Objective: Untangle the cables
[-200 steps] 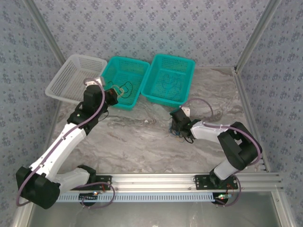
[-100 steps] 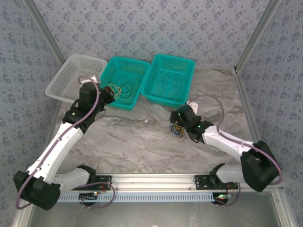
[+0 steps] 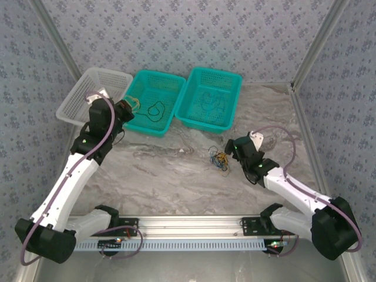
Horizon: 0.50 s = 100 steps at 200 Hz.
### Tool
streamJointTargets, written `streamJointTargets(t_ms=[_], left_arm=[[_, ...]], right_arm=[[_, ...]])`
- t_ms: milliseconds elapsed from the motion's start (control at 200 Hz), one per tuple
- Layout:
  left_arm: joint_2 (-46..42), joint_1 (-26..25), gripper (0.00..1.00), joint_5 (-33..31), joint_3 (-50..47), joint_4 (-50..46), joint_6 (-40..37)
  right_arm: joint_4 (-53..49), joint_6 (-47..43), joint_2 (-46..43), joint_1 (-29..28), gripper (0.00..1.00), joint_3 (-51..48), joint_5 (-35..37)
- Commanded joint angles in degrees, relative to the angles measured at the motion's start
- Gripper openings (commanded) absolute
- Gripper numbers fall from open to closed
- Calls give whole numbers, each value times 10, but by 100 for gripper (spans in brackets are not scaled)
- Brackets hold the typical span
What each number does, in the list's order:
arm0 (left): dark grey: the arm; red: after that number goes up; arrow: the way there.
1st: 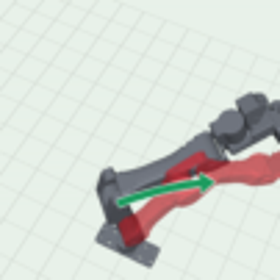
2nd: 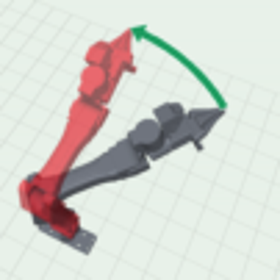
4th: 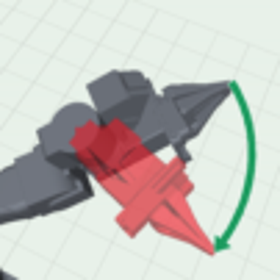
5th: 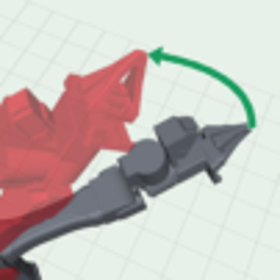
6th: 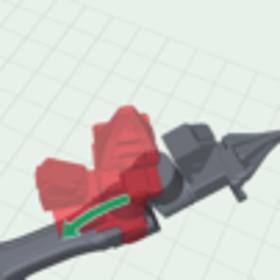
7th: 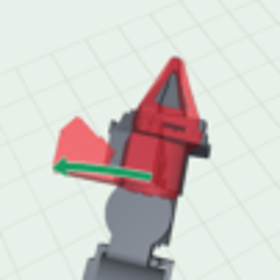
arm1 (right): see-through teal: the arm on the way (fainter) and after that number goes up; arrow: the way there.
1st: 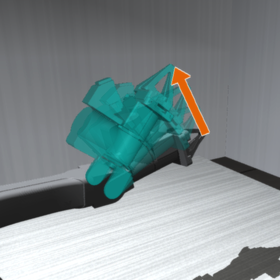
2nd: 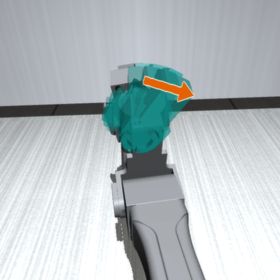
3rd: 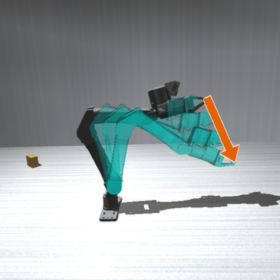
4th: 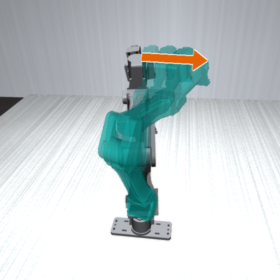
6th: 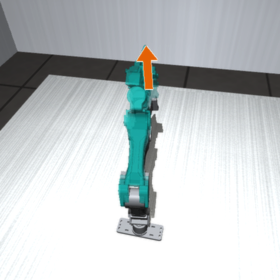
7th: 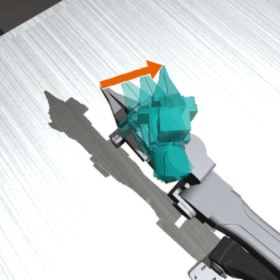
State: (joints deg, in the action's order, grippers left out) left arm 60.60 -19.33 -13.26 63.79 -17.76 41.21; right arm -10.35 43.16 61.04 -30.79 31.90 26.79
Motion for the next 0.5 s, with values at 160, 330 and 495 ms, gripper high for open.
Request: streamJointTargets(t_ms=[160,330,495], left_arm=[[5,58,0,-51,40,27,-54],[38,114,0,-54,68,34,-79],[107,176,0,-32,120,30,-100]], right_arm=[[-5,22,0,10,100,-11,-3],[-2,18,7,14,100,-8,-12],[0,17,11,19,100,-6,-17]])
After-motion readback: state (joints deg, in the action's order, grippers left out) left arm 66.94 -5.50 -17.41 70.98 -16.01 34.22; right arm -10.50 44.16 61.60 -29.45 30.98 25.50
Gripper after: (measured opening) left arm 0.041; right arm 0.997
